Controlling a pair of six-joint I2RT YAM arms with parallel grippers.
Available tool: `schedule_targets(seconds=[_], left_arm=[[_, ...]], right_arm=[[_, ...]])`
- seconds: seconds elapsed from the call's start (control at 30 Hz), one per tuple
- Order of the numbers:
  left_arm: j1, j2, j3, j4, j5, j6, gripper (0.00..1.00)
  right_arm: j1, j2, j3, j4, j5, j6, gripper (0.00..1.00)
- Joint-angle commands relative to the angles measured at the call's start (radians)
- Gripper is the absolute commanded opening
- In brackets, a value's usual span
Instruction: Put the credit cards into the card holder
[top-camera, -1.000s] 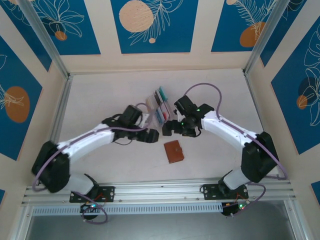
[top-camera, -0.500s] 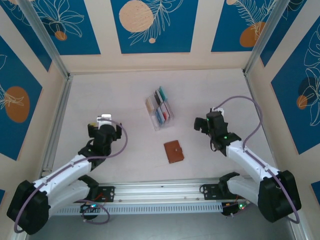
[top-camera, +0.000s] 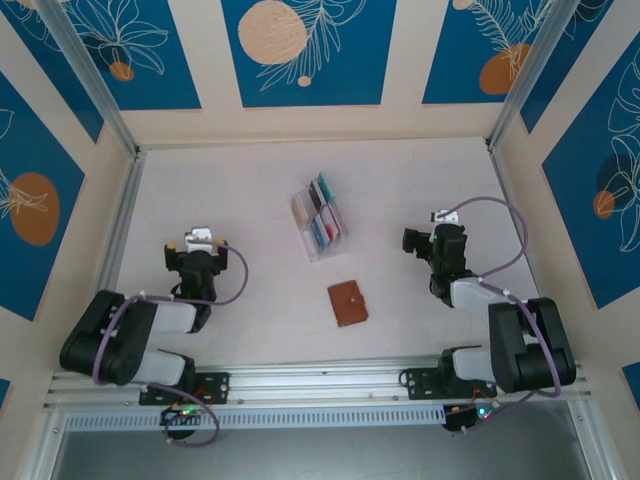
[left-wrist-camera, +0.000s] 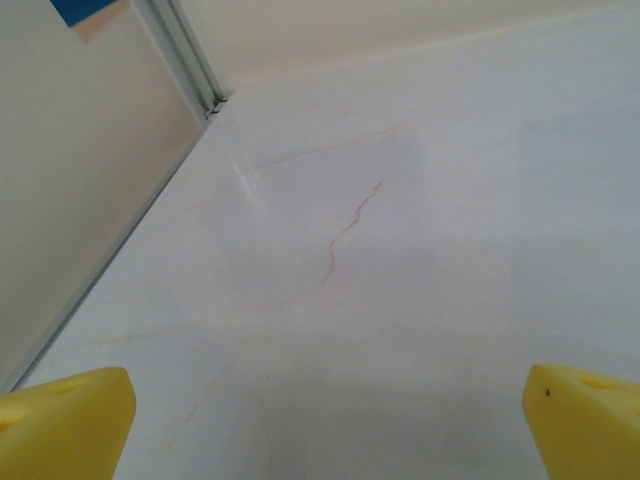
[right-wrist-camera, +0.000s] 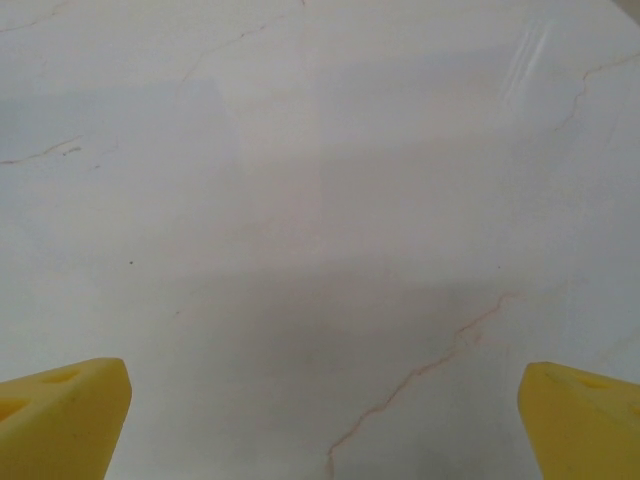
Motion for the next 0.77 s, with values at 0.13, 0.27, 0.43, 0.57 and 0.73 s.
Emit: schedule_targets(seconds=[0.13,0.27,0.43,0.57,0.73], left_arm=[[0.134,0.067,0.026,0.135,0.333,-0.053,1.0],[0.167,0.093,0.086,0.037,0.333,-0.088,1.0],[0.159,0.121,0.122,0.029,0.343,-0.062,1.0],[0.143,0.118,0.178,-0.096,0.457,-0.009,1.0],[0.152,0.116,0.172,-0.084,0.483,-0.005,1.0]], right_arm=[[-0.051,0.199,0.013,0.352,-0.173,-0.049,0.99],[-0.062,0.21,0.009,0.363,-0.188,-0.04,0.99],[-0.063,0.207,0.013,0.349,-0.19,-0.04,0.99],[-0.059,0.205,0.013,0.348,-0.183,-0.043,0.99],[-0.06,0.204,0.013,0.347,-0.187,-0.042,0.99]])
